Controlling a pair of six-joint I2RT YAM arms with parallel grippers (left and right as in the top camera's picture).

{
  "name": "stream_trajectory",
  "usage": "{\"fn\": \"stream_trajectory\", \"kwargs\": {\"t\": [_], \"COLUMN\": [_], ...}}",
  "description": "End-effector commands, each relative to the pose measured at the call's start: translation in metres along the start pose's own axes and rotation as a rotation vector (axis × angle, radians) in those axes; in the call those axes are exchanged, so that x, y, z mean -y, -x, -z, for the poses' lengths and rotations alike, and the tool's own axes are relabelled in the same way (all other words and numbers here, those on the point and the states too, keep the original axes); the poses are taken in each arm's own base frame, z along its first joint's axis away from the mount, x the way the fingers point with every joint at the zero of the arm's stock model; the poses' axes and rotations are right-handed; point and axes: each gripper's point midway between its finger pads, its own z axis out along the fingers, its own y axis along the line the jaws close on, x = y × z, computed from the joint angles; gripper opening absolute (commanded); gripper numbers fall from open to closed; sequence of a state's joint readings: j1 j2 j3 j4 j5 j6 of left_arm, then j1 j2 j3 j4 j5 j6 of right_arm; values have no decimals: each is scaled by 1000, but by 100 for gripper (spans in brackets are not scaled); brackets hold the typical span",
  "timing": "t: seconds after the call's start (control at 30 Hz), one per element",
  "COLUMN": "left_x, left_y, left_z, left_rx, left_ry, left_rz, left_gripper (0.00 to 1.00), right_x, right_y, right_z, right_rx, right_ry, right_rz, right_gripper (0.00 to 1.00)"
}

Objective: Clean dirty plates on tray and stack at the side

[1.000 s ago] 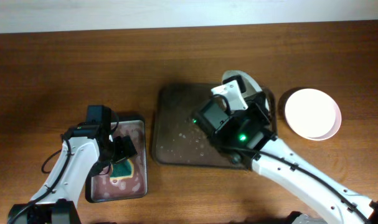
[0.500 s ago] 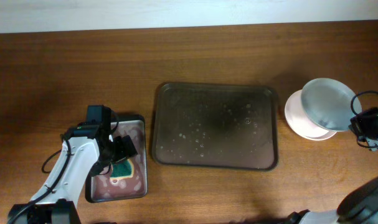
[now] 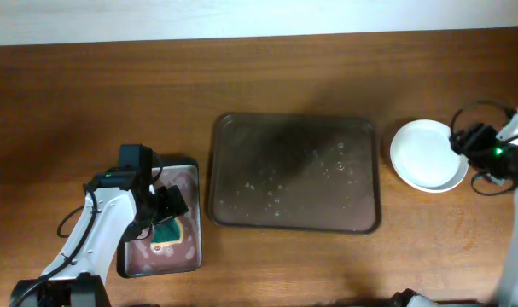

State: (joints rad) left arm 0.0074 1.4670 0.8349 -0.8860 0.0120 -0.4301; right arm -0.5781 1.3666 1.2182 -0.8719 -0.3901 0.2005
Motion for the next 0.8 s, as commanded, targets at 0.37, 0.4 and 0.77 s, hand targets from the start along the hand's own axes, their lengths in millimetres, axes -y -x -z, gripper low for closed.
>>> {"fn": "stream_trajectory", "kwargs": {"t": [0.37,0.4,0.77], "left_x": [1,1,1], "left_y": [2,2,2], "left_z": [4,4,4], "left_rx": [17,17,17], "left_ry": [-11,-11,-11], "left_rz": [-4,-4,-4], "left_gripper": [99,99,99], "right_x": [-188,-187,-86], "right_y": [-162,-162,-120], "right_z": [181,181,178], "right_rx": [130,129,545], "right_ry": [618,617,109], "right_rz": [743,742,809], "right_gripper": [99,99,99]}}
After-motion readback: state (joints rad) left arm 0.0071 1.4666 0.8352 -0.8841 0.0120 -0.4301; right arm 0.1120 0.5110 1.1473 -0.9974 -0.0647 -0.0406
